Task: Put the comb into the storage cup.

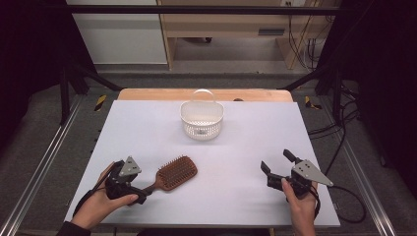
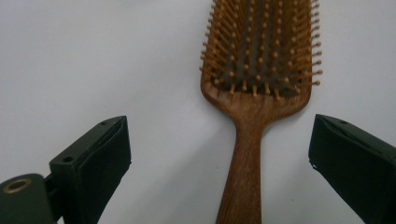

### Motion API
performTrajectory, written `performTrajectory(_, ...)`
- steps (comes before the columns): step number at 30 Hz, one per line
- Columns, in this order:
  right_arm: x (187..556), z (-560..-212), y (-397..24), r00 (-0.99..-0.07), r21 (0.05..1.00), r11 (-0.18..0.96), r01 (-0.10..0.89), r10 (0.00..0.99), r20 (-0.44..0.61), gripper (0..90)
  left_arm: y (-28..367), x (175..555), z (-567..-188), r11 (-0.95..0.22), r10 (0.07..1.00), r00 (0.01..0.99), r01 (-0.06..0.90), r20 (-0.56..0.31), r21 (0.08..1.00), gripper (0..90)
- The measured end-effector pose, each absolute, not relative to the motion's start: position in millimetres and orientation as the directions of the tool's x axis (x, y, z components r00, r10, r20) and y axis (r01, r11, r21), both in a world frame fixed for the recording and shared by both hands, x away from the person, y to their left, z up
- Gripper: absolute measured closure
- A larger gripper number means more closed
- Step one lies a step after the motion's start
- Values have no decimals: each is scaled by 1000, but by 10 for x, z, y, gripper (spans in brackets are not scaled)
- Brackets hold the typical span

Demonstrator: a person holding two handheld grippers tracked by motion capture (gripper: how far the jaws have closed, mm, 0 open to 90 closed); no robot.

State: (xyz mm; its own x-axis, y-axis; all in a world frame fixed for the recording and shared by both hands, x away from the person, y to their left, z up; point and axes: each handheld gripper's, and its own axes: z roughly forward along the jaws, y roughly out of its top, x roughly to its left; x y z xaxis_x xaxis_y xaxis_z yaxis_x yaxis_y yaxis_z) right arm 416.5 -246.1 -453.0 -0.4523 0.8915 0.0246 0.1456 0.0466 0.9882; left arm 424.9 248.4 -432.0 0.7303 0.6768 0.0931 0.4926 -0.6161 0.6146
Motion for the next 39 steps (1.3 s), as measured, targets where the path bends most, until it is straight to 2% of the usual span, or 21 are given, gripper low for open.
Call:
performTrajectory(9, 4168, -4541, -2469, -445, 987, 47, 152, 895, 26, 89, 2388, 4313, -4375, -677, 642, 762, 514, 83, 526, 122)
performTrajectory(16, 4174, -4559, -2486, -443, 986, 36, 162, 896, 40, 93, 2320, 4342, -4440, -713, 611, 790, 526, 44, 464, 328)
performTrajectory(17, 4175, -4560, -2484, -444, 986, 37, 163, 895, 40, 93, 2308, 4342, -4448, -717, 608, 793, 526, 40, 457, 394)
performTrajectory(19, 4174, -4560, -2484, -445, 986, 38, 165, 894, 40, 93, 2285, 4346, -4455, -730, 597, 801, 524, 37, 439, 410)
performTrajectory(22, 4176, -4565, -2486, -445, 985, 33, 168, 894, 46, 93, 2258, 4350, -4461, -736, 592, 805, 523, 34, 429, 490)
performTrajectory(33, 4185, -4575, -2495, -447, 984, 29, 174, 893, 53, 95, 2225, 4369, -4486, -749, 583, 812, 530, 16, 398, 616)
performTrajectory(39, 4186, -4578, -2495, -450, 984, 31, 176, 892, 52, 95, 2201, 4399, -4494, -754, 584, 812, 537, 11, 378, 639)
